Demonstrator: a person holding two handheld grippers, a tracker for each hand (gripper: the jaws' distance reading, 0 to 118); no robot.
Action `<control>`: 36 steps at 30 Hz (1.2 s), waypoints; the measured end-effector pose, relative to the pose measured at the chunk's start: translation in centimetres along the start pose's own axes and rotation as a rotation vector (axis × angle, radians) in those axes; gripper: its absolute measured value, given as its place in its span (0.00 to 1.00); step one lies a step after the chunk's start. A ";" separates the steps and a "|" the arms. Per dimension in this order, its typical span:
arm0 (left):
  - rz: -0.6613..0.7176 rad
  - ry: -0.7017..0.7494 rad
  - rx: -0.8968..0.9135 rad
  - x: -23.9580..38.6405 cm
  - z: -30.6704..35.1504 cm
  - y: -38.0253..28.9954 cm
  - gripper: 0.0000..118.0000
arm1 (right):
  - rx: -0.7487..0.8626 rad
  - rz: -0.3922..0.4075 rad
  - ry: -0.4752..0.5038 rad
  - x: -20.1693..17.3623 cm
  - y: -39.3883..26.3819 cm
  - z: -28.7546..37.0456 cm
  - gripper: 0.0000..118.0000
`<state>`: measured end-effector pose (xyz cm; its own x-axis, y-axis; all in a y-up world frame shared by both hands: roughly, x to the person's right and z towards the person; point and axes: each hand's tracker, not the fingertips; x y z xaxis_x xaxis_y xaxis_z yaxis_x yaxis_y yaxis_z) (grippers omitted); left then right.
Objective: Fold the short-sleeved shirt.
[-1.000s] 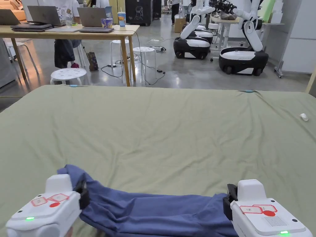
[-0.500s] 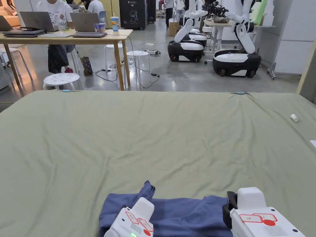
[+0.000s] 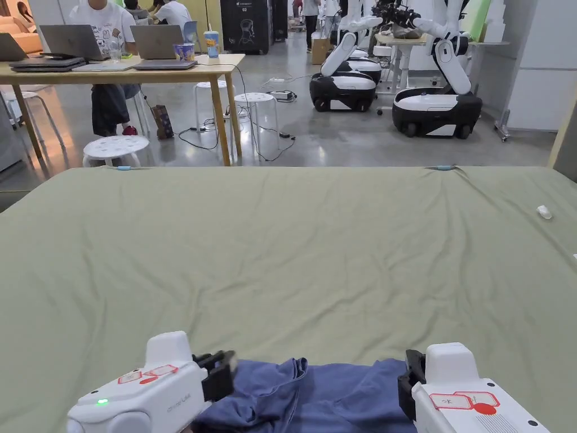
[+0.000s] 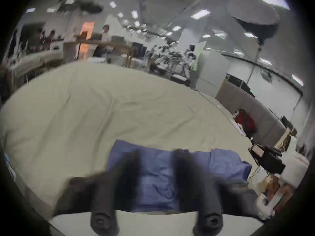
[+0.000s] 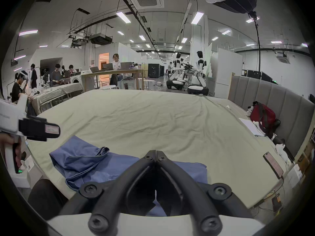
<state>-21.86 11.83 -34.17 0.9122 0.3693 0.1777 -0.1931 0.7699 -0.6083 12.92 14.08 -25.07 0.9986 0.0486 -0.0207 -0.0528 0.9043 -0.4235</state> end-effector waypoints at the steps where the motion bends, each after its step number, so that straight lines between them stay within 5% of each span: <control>1: 0.020 0.008 -0.017 -0.4 -0.6 -0.4 0.01 | 0.000 0.002 0.001 -0.1 -0.1 -0.1 0.00; 5: 0.069 -0.139 -0.091 0.5 -1.8 -2.1 0.00 | -0.010 0.001 -0.003 0.0 -0.2 -0.1 0.00; 12: 0.155 -0.192 -0.178 2.3 -6.0 -4.2 0.00 | -0.018 0.005 -0.011 0.3 -0.4 0.2 0.00; 18: 0.092 -0.293 -0.272 6.1 -6.8 -6.5 0.00 | -0.021 -0.003 -0.023 0.6 -0.4 0.1 0.00; 31: -0.154 -0.092 -0.020 7.3 0.4 -3.4 0.00 | -0.014 -0.001 -0.003 0.2 -0.4 -0.1 0.00; 36: -0.107 -0.080 -0.001 5.5 0.7 -3.6 0.00 | -0.015 -0.003 0.013 -0.4 -0.4 -0.3 0.00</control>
<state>-16.39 11.40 -30.45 0.8959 0.3254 0.3023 -0.0961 0.8065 -0.5834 12.53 13.58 -25.20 0.9987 0.0400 -0.0307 -0.0494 0.8981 -0.4371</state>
